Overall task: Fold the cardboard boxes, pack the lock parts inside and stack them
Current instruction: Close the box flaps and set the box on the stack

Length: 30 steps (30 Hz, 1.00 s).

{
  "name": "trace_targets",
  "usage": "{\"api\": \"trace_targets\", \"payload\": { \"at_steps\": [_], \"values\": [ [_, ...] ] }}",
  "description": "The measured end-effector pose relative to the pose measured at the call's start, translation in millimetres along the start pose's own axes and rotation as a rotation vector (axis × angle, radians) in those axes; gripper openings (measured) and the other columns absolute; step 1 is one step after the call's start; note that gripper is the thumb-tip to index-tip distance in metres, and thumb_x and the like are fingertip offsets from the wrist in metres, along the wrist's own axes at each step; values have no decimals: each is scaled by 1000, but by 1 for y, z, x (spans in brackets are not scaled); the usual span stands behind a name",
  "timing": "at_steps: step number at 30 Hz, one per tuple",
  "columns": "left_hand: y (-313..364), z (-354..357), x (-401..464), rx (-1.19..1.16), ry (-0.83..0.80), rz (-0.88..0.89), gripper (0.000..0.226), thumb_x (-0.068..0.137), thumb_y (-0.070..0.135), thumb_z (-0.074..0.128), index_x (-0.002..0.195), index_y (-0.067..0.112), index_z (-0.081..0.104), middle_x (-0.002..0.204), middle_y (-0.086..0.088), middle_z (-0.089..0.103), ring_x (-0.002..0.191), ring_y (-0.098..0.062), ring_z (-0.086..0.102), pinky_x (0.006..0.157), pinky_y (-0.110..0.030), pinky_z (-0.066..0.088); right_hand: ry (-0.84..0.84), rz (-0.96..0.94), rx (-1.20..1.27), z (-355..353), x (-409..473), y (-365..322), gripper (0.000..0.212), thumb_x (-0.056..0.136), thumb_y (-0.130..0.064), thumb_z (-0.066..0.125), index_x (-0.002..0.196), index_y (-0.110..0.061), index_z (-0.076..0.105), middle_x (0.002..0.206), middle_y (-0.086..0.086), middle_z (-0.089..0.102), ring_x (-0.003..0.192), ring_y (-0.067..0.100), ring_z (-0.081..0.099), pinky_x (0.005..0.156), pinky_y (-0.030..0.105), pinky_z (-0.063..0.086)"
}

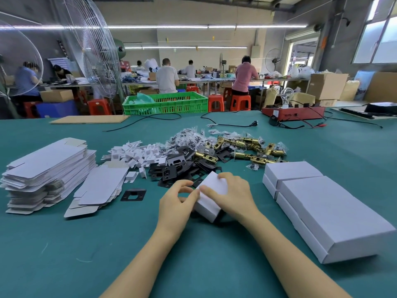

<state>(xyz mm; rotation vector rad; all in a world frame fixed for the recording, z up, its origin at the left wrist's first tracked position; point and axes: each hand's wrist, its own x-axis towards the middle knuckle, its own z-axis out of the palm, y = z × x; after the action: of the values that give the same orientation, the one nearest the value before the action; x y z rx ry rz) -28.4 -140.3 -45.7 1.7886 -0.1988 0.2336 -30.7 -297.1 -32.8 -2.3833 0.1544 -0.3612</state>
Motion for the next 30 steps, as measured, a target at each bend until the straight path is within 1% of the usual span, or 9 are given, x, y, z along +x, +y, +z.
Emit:
{"api": "trace_targets", "payload": {
  "at_steps": [3,6,8,11,17,20,22,26,30],
  "values": [
    [-3,-1,3,-32,61,-37,11,89,16,68,87,27,67,86,9,68,63,-4,62,55,-11,47,-238,-66,-4,-6,-5,-2,110,51,-85,61,143,-34,30,136,-1,37,132,18,27,102,33,31],
    [-5,-3,5,-109,98,-87,10,91,20,66,81,22,69,86,2,68,73,-10,65,59,-15,50,-309,-127,-91,-10,-6,1,107,47,-79,65,140,-44,24,130,-1,33,127,19,29,98,36,36],
    [-2,-3,6,-260,91,-155,15,96,22,61,85,13,67,84,-6,67,63,-16,66,56,-27,54,-249,-115,-105,-11,-7,-2,95,54,-70,70,135,-43,27,117,-2,36,118,22,36,92,36,40],
    [1,-2,9,-440,81,-239,18,100,22,54,89,9,61,82,-8,65,68,-23,69,58,-31,55,-142,-65,-126,-13,-8,-12,86,59,-64,72,132,-38,33,108,-1,37,110,25,40,95,38,41],
    [2,-8,16,-642,99,-398,19,101,13,50,89,1,59,82,-14,64,71,-19,67,56,-20,56,2,-70,-90,-55,-3,-37,86,57,-65,71,132,-35,38,114,5,41,106,27,43,90,39,44],
    [1,-12,19,-691,68,-438,14,99,5,51,91,-2,60,85,-16,66,72,-19,68,56,-20,57,77,22,24,-89,2,-42,93,48,-71,65,130,-34,41,116,5,44,105,26,47,82,37,46],
    [2,-14,19,-714,61,-465,12,98,3,51,93,-4,60,87,-17,66,74,-21,68,56,-21,57,78,112,59,-112,12,-38,89,53,-70,69,128,-29,43,116,5,44,103,26,50,79,39,47],
    [3,-15,19,-748,71,-490,12,98,1,50,94,-5,59,87,-18,65,77,-23,66,55,-21,57,97,269,-192,-145,39,-17,78,61,-67,69,114,-15,46,113,12,51,107,32,49,81,40,44],
    [2,-14,20,-743,62,-480,11,98,1,51,95,-5,60,86,-17,65,74,-21,67,56,-21,57,198,471,-460,-156,51,8,93,61,-71,71,130,-17,40,133,23,41,123,42,38,94,47,39]
  ]
}}
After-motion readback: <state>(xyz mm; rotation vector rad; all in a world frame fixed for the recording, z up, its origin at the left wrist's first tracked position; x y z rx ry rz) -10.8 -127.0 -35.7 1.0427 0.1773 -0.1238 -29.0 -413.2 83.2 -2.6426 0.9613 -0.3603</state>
